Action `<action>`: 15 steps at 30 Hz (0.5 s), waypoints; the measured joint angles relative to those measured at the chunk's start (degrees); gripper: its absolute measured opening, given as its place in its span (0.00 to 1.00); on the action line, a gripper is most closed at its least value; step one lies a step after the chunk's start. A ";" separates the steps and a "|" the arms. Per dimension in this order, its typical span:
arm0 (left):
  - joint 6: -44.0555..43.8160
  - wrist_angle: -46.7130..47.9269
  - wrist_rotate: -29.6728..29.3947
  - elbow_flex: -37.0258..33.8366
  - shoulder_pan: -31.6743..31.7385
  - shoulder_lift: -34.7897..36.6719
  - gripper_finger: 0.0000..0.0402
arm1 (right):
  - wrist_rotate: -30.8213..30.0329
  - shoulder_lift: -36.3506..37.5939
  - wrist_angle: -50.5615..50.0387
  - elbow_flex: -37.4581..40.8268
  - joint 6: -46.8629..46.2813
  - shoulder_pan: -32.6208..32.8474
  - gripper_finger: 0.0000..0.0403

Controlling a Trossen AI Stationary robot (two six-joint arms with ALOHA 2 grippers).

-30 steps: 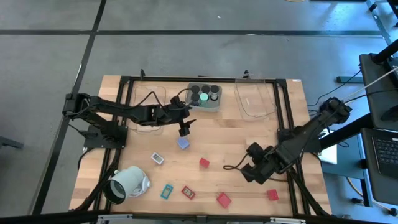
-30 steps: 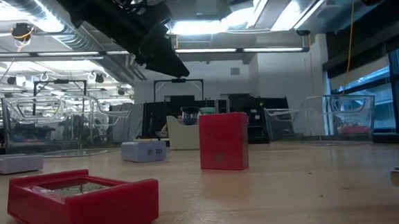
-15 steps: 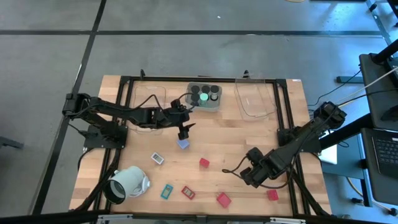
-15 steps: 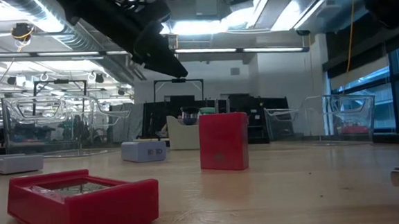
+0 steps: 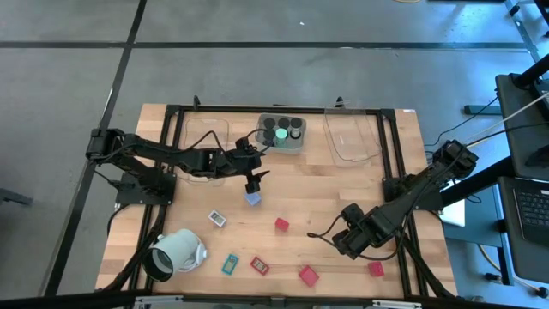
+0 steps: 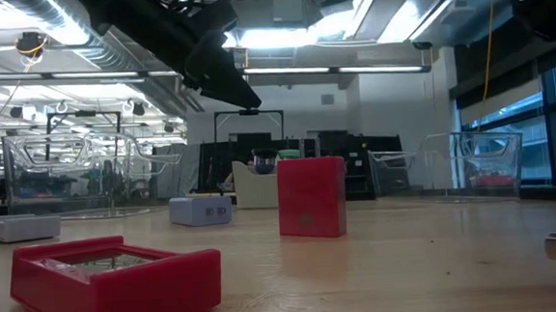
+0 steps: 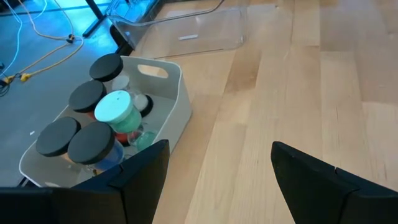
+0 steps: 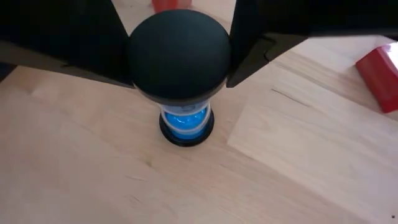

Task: Pick & Place Office items
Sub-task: Put the blue hourglass timer into the gray bin

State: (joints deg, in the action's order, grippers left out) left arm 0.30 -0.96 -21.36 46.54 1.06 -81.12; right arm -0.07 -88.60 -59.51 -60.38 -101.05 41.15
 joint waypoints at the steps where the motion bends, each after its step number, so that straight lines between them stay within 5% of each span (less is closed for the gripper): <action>1: 0.00 -0.01 -0.01 0.00 0.00 0.00 0.69 | 0.08 0.00 0.00 0.00 0.45 0.00 0.53; 15: -0.93 -0.01 -3.63 0.00 0.00 0.00 0.69 | -8.52 1.69 0.21 0.00 7.72 -4.94 0.54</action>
State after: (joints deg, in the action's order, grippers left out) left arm -0.64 -0.97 -24.99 46.54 1.06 -81.12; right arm -8.59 -86.91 -59.29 -60.38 -93.33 36.21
